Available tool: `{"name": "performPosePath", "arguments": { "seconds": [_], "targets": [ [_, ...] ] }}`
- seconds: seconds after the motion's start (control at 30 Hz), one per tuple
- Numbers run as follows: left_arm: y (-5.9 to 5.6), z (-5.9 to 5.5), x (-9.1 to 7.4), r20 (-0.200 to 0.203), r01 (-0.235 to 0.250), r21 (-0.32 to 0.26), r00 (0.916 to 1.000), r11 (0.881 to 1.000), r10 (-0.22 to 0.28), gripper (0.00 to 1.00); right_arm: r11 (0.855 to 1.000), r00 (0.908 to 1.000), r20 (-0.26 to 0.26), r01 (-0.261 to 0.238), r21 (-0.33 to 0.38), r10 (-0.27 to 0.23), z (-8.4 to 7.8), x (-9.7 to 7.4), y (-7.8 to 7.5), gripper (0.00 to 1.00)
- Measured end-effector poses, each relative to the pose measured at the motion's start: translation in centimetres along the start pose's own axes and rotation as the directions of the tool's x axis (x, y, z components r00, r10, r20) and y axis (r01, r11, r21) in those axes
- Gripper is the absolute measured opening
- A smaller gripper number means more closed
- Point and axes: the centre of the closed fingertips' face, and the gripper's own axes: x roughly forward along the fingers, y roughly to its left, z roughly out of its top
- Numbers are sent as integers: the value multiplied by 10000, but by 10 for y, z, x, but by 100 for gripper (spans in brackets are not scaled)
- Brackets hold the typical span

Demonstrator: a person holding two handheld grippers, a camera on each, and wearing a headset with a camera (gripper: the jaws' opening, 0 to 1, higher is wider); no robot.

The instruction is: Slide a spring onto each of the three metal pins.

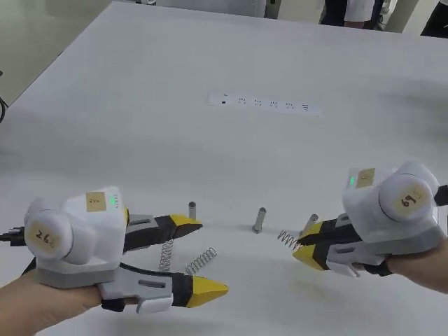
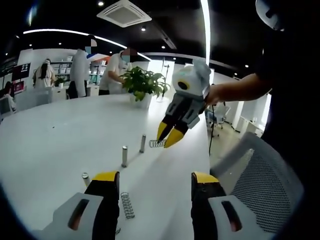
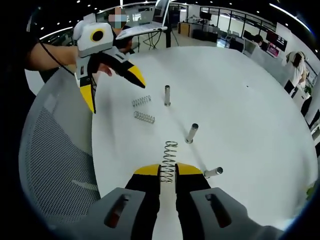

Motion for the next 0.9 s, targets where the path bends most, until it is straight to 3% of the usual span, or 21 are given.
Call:
{"name": "performPosePath", "arguments": {
  "seconds": [0.17,0.5,0.9],
  "targets": [
    [-2,10,11,315,186,48,9993,9998,-188,49,9974,9995,84,-286,-654,292,9,0,7,8],
    [-6,15,25,383,688,329,9968,9971,-700,37,9813,9951,486,-764,-1766,863,28,-1,20,8],
    [-12,22,37,503,1232,790,9906,9892,-1274,23,9418,9893,538,-1119,-3169,1356,40,-1,36,8]
  ]
}}
